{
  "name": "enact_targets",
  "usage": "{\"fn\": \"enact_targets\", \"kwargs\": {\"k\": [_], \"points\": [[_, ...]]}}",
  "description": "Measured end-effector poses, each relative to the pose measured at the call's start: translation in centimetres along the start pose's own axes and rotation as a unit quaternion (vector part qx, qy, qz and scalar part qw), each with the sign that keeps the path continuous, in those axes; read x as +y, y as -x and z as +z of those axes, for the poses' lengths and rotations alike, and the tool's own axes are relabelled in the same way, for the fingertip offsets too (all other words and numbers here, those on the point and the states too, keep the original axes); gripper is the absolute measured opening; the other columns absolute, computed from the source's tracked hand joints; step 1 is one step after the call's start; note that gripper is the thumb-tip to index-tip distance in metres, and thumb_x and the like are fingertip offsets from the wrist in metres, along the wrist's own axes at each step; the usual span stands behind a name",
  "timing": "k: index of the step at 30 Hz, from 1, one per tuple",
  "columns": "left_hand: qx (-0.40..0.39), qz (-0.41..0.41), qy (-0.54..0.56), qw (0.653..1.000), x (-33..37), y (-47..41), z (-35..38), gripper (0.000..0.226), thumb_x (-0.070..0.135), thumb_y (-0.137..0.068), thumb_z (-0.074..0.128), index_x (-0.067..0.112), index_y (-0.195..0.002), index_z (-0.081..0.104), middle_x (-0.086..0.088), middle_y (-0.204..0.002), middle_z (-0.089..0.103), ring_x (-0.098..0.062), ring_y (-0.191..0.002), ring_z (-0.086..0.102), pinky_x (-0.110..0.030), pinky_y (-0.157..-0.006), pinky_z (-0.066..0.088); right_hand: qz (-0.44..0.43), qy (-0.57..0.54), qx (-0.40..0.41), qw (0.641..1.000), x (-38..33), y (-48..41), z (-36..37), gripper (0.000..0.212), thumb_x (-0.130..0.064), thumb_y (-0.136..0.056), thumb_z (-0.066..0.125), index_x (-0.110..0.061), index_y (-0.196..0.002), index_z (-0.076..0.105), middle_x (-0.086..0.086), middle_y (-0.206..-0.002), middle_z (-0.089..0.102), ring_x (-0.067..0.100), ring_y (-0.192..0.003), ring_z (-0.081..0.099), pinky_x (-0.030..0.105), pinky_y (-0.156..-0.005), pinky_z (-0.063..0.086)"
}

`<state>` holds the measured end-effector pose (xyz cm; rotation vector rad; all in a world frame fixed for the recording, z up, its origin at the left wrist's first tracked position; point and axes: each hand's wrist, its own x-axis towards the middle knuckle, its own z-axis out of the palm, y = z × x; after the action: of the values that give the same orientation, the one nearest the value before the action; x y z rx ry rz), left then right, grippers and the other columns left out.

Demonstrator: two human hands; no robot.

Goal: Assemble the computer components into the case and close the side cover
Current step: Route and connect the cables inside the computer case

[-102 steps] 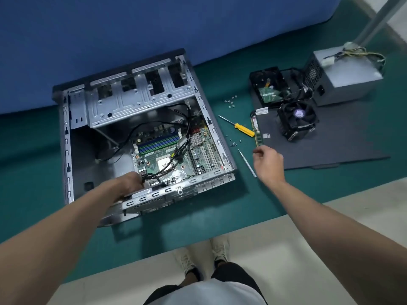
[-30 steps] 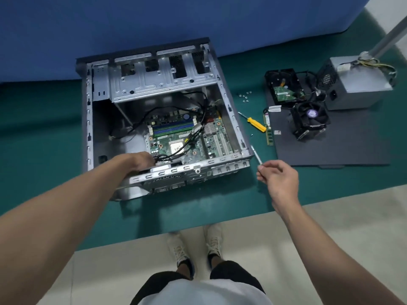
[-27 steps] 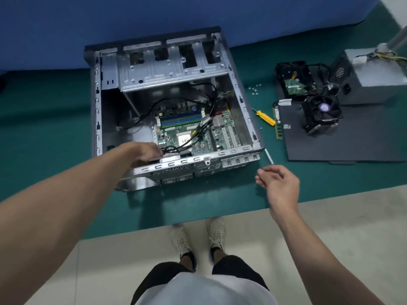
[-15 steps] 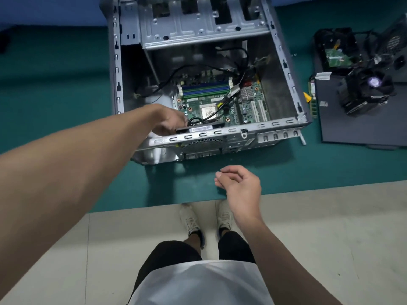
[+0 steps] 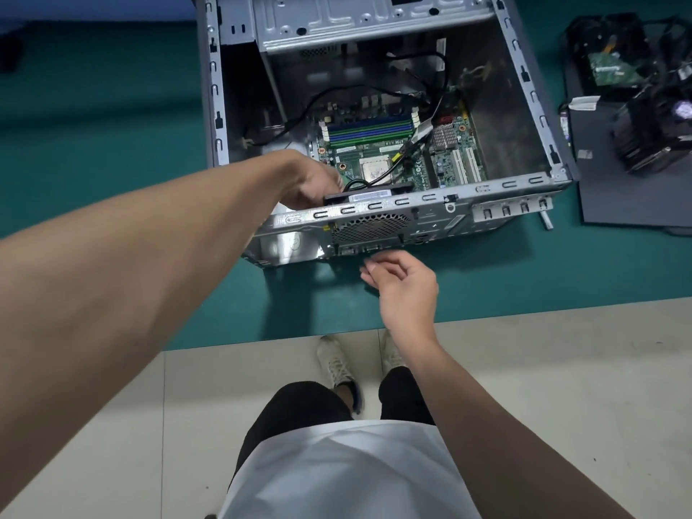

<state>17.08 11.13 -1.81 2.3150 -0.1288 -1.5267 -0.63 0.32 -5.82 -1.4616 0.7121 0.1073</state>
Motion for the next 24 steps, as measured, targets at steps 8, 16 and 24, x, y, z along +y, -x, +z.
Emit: {"fn": "enact_targets", "kwargs": {"k": [8,16,24], "points": [[0.042,0.003,0.016,0.999,-1.3,-0.4,-0.5,0.031,0.011,-0.104,0.038,0.026,-0.077,0.043,0.003,-0.076,0.044,-0.002,-0.042,0.052,-0.011,-0.036,0.040,0.001,-0.042,0.022,0.999,0.8,-1.1,1.4,0.022,0.002,-0.086,0.067,-0.012,-0.077,0.052,0.008,-0.075,0.070,0.016,-0.070,0.072,0.029,-0.068,0.059],[-0.036,0.002,0.093,0.995,-0.5,-0.2,0.1,0.031,-0.001,-0.092,0.059,-0.016,-0.120,0.056,-0.013,-0.086,0.063,-0.016,-0.064,0.061,-0.018,-0.051,0.054,-0.005,-0.091,0.019,0.996,1.0,-1.6,2.1,0.030,0.001,-0.084,0.068,-0.019,-0.089,0.047,0.015,-0.090,0.070,0.020,-0.081,0.073,0.032,-0.066,0.059],[-0.043,0.012,0.092,0.995,-0.5,-0.3,0.0,0.032,0.005,-0.094,0.059,-0.014,-0.119,0.056,-0.011,-0.093,0.063,-0.016,-0.072,0.061,-0.021,-0.063,0.053,-0.029,-0.028,0.004,0.999,1.3,-2.1,1.7,0.029,-0.005,-0.084,0.070,-0.021,-0.092,0.048,0.003,-0.085,0.073,0.017,-0.069,0.072,0.038,-0.067,0.060]]}}
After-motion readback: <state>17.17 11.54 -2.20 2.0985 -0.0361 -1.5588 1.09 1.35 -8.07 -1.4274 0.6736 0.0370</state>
